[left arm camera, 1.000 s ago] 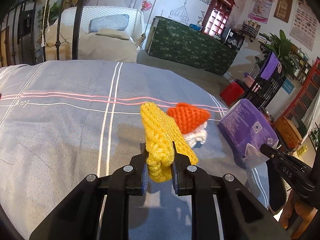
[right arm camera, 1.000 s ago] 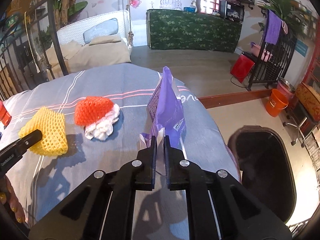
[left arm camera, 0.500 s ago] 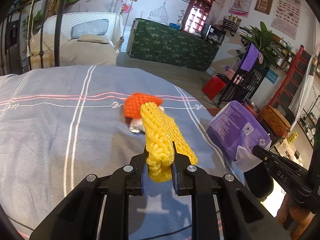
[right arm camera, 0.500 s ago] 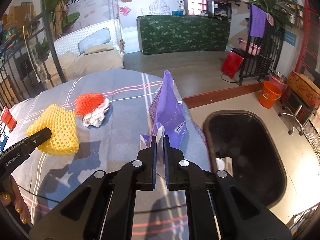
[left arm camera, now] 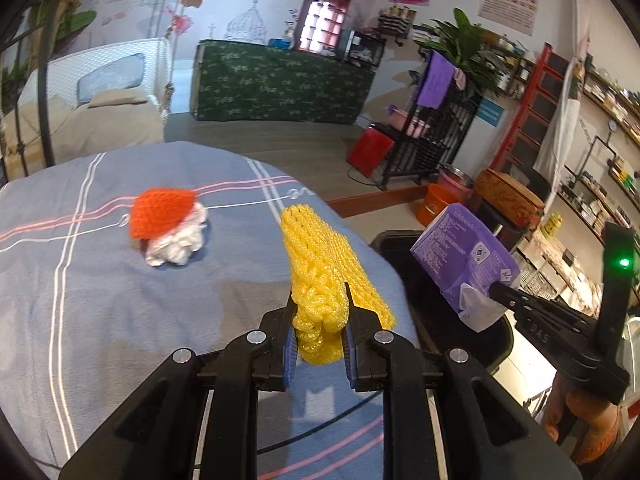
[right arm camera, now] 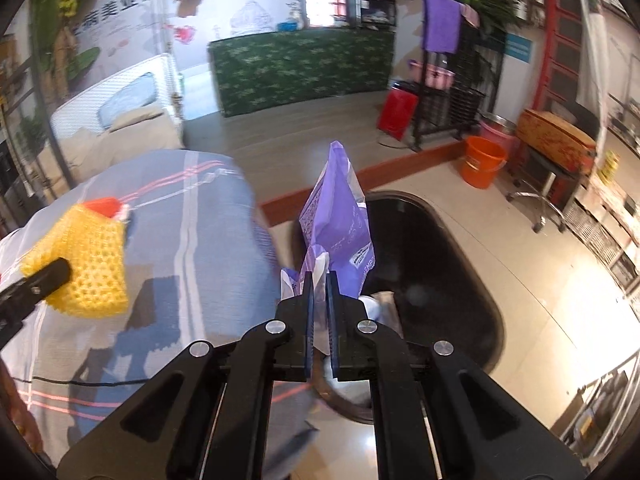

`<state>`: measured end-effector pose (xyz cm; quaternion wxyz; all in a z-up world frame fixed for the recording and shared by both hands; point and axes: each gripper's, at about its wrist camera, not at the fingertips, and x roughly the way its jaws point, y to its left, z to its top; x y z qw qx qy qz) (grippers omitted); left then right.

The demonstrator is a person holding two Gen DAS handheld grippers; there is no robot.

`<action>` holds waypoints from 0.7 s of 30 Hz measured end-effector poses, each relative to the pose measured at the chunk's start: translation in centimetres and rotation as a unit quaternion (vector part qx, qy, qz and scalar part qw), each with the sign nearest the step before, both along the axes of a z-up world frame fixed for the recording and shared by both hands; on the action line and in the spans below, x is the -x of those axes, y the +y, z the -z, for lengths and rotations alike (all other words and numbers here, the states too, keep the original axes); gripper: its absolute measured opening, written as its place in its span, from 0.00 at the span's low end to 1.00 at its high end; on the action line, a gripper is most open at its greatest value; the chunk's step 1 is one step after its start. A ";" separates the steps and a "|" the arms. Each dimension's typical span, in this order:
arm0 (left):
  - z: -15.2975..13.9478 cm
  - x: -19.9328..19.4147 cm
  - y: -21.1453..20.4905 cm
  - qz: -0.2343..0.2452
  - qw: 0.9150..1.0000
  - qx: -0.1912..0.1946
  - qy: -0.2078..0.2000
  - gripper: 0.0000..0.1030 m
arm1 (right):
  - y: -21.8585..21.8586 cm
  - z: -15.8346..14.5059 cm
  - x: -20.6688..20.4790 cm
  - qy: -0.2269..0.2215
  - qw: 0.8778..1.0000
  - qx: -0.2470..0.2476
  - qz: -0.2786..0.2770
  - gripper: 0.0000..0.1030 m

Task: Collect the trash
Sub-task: 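Carry the purple tissue pack over the bin and open the right gripper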

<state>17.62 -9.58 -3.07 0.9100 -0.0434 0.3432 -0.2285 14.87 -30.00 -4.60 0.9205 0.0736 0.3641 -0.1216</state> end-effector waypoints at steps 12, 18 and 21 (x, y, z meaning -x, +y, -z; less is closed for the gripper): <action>0.7 0.7 -5.9 0.075 0.997 -0.022 -0.012 0.18 | -5.1 5.2 -2.2 0.054 0.997 -0.017 0.055 0.07; 1.3 0.8 -7.0 0.090 0.996 -0.023 0.000 0.18 | -6.2 7.3 -2.9 0.079 0.994 -0.031 0.072 0.10; 1.5 0.8 -7.6 0.094 0.995 -0.026 0.004 0.18 | -6.8 8.0 -2.9 0.087 0.992 -0.044 0.076 0.23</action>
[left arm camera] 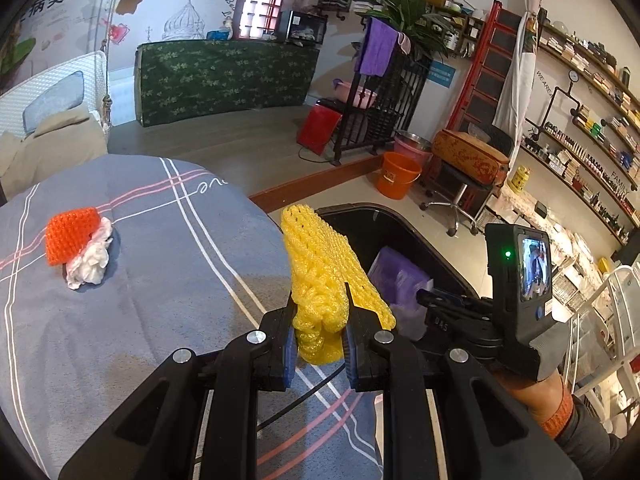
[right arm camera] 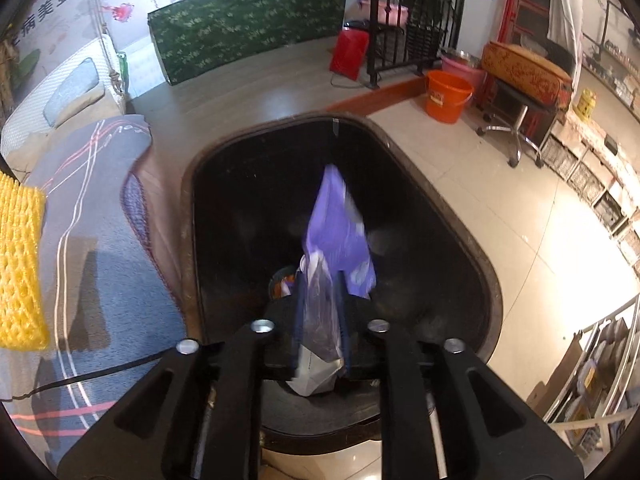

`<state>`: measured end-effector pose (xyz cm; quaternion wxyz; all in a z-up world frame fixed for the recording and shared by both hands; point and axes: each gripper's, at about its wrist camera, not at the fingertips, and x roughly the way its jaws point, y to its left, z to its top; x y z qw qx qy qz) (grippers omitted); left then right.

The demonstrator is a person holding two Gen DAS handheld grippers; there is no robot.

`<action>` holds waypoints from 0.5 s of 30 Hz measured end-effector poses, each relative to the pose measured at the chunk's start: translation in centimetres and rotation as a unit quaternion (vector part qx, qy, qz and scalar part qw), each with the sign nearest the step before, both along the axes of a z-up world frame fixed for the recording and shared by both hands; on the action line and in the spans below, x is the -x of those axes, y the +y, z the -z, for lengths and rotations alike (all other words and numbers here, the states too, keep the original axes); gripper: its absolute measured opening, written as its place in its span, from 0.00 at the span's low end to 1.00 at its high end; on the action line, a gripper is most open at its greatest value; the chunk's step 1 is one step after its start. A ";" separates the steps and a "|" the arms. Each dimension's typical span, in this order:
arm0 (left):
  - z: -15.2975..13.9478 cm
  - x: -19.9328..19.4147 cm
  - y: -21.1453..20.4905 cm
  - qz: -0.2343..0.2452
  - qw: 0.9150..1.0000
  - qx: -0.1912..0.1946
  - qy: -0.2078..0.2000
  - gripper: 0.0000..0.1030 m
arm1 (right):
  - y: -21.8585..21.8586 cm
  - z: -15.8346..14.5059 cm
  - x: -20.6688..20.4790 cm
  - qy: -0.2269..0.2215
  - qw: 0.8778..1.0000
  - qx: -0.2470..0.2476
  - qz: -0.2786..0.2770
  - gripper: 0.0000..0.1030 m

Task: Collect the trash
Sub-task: 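Carry the purple tissue pack over the bin and open the right gripper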

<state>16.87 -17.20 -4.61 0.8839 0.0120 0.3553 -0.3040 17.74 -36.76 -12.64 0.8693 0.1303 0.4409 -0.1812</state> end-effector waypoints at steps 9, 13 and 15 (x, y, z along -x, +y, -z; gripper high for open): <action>0.4 0.1 -2.6 0.034 0.999 -0.011 0.007 0.18 | 0.1 -0.1 1.6 -0.014 1.000 -0.002 0.012 0.53; 0.6 0.0 -4.4 0.053 0.998 -0.015 0.005 0.18 | 0.1 -0.8 2.9 -0.024 1.000 -0.001 0.014 0.57; 0.7 0.0 -5.4 0.063 0.998 -0.016 0.006 0.18 | 0.1 -1.3 3.7 -0.029 0.999 0.000 0.015 0.57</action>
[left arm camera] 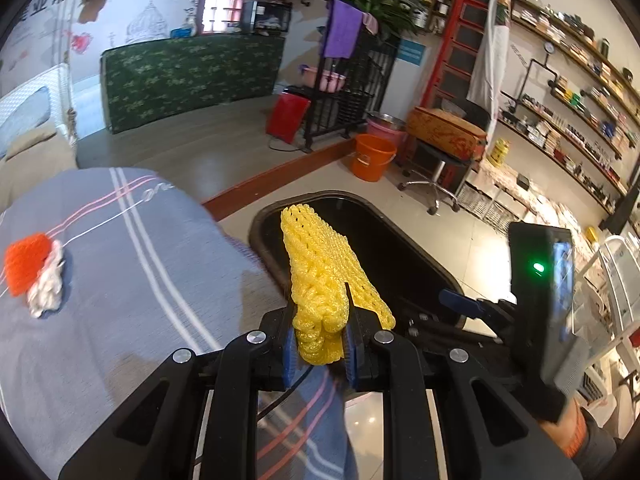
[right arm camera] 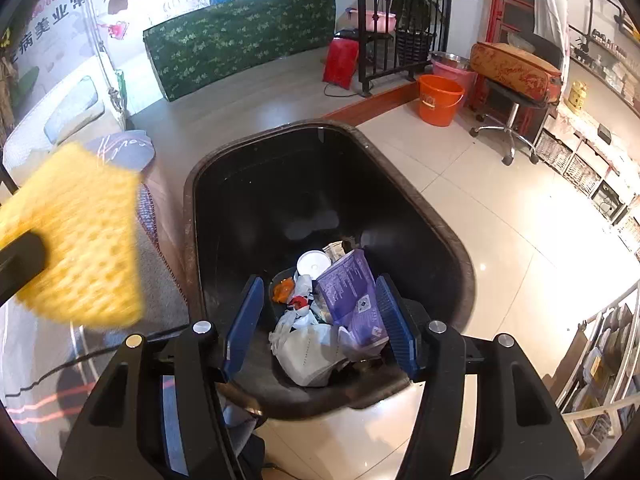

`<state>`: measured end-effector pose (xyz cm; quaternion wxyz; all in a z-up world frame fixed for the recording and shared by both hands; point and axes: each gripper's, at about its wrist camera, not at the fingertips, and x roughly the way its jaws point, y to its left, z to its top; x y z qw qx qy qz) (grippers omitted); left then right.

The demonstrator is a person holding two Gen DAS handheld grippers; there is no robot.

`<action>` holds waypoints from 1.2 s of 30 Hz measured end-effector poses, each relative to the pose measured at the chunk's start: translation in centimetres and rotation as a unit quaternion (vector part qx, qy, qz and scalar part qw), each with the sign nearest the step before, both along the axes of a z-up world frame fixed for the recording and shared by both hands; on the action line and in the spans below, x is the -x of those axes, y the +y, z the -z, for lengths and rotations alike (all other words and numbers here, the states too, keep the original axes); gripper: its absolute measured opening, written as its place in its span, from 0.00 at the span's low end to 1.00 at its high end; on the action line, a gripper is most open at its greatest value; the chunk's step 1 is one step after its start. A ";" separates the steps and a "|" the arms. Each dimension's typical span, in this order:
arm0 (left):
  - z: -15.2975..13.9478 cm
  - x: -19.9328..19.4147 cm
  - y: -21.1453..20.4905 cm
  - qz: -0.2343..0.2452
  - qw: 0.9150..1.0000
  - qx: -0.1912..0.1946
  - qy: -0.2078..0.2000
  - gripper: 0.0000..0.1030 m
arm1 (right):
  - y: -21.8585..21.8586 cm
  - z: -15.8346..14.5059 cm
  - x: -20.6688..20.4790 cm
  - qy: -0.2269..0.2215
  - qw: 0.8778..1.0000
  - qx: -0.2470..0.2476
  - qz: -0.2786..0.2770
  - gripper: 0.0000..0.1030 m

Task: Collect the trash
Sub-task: 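Carry the purple tissue pack over the bin and open the right gripper, then carry the yellow mesh net over the bin and open the left gripper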

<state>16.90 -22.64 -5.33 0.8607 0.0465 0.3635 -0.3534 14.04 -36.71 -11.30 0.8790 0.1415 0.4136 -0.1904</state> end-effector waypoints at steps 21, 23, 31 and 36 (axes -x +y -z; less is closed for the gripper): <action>2.7 -1.2 -7.0 0.050 0.997 -0.038 0.040 0.18 | -2.8 -1.2 4.6 -0.010 0.999 -0.005 0.042 0.58; 3.0 -1.5 -7.5 0.053 0.997 -0.046 0.043 0.18 | -2.8 -1.1 4.7 -0.009 0.999 -0.006 0.046 0.58; 3.3 -1.7 -7.9 0.051 0.996 -0.060 0.034 0.59 | -3.3 -1.3 5.4 -0.010 0.998 -0.005 0.056 0.58; 3.1 -1.8 -7.2 0.046 0.996 -0.064 0.034 0.66 | -3.5 -1.2 5.5 -0.013 0.998 -0.005 0.065 0.69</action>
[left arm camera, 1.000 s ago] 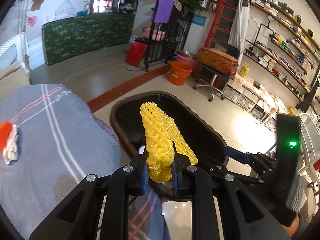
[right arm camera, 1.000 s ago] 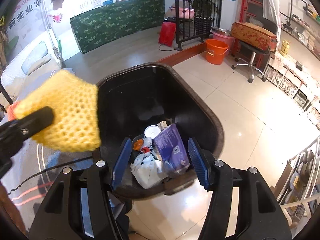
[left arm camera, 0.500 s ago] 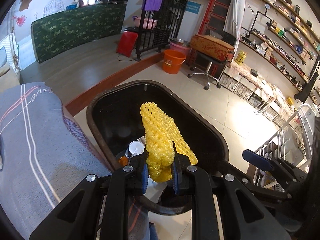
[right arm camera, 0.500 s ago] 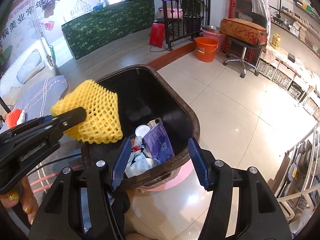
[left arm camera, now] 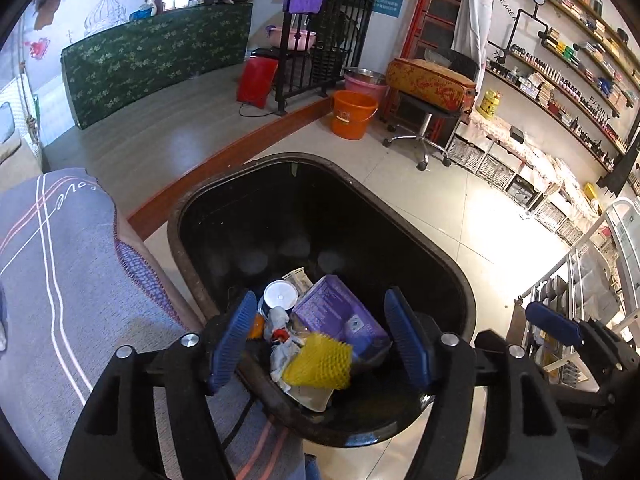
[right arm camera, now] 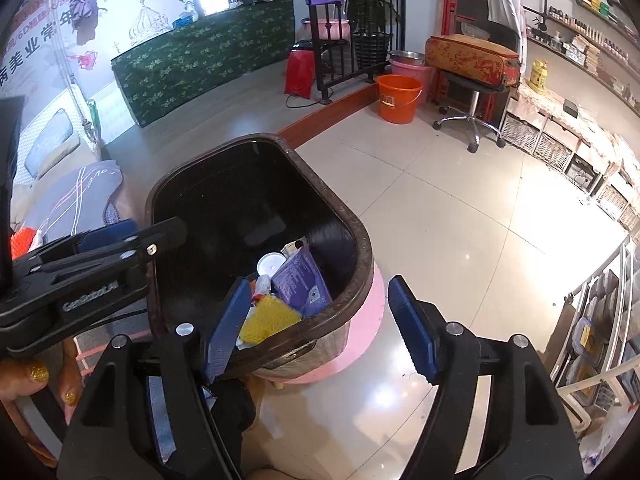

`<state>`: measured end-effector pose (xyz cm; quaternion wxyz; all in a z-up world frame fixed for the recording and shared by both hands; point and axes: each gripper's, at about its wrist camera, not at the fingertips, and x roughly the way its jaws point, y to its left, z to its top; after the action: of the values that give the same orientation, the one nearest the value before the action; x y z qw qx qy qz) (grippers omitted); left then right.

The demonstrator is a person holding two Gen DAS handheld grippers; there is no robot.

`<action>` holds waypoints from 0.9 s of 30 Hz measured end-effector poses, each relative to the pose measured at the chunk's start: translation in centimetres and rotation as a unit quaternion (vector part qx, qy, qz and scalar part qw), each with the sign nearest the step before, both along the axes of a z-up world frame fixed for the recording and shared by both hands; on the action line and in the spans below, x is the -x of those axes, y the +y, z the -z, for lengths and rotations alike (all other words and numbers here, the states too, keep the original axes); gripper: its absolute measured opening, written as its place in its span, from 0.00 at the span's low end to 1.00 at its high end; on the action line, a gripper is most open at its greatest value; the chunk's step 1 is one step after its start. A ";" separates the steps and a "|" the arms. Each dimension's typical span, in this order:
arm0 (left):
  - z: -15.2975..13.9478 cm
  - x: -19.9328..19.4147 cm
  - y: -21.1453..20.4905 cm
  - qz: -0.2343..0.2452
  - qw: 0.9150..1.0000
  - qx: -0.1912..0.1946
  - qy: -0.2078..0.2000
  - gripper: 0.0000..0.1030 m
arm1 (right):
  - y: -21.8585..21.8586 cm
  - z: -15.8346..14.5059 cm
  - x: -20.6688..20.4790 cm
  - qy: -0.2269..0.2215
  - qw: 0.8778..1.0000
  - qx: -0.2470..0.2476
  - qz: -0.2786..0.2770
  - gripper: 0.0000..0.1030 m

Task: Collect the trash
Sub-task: 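Carry the yellow mesh net over the bin and open the left gripper, then move both grippers back over the table toward the orange net and tissue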

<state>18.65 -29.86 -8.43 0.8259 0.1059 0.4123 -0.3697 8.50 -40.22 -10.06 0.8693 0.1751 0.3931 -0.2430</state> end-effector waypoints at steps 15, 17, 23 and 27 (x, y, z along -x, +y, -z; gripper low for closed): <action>-0.9 -0.2 4.4 -0.071 0.997 0.006 -0.009 0.76 | 1.7 0.0 -1.8 0.006 1.000 0.002 -0.024 0.77; -1.0 -0.2 5.5 -0.089 0.996 0.006 -0.010 0.76 | 1.9 -0.1 -2.0 0.006 1.000 0.003 -0.027 0.79; -1.9 -1.0 9.9 -0.145 0.989 0.027 -0.001 0.77 | 3.2 -0.6 -3.4 0.000 0.999 0.000 -0.048 0.79; -2.4 -1.7 12.8 -0.187 0.982 0.033 -0.005 0.77 | 5.0 -1.0 -4.6 -0.005 0.997 0.001 -0.075 0.79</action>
<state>20.31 -17.02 -6.06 0.8855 0.0009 0.4085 -0.2214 13.12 -35.20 -9.02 0.8872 0.1456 0.4006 -0.1766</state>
